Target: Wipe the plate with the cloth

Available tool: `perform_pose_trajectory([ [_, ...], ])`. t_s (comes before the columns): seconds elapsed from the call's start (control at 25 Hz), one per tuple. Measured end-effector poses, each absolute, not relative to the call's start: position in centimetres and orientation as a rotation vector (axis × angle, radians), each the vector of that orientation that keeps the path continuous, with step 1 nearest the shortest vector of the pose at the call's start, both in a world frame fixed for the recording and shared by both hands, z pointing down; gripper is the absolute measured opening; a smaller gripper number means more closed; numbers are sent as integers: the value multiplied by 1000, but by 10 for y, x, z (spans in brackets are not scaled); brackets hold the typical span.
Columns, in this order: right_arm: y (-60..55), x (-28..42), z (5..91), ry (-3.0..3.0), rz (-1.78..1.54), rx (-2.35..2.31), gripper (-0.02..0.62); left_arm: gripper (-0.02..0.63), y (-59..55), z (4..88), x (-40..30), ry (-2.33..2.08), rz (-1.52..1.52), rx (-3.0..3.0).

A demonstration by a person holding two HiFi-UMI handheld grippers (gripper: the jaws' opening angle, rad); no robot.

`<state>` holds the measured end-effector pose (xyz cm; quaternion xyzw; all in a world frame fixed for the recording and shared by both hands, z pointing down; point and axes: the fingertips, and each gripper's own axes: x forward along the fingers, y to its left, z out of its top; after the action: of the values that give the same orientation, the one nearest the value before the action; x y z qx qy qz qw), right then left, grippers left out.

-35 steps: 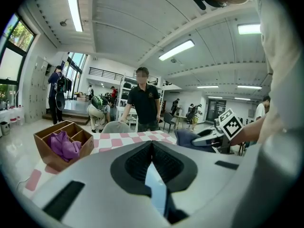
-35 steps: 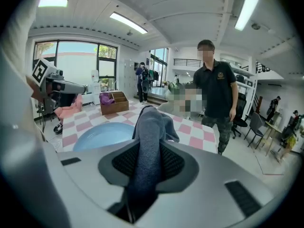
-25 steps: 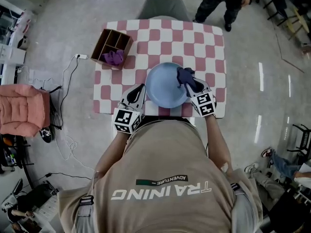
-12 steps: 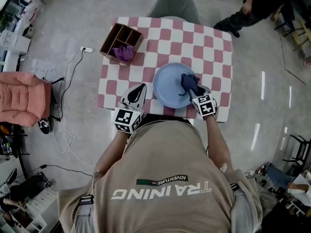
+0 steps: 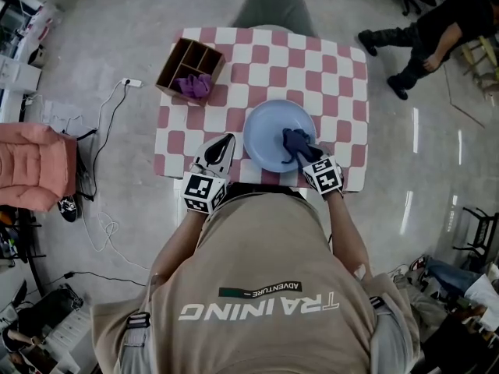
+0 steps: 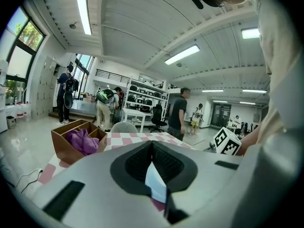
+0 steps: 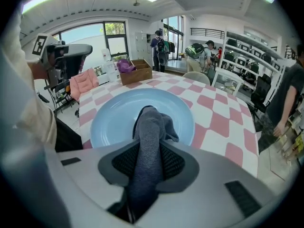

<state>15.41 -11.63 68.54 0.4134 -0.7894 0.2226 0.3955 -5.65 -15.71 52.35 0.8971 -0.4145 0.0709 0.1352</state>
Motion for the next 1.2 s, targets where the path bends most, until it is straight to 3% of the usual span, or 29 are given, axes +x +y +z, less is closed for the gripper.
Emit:
perform_pose_trajectory([
  [0.76, -117, 24, 698, -2072, 541, 682, 115, 12, -167, 526, -97, -1202, 236, 2588],
  [1.2, -189, 21, 701, -2078, 445, 702, 117, 12, -179, 526, -122, -1259, 251, 2558],
])
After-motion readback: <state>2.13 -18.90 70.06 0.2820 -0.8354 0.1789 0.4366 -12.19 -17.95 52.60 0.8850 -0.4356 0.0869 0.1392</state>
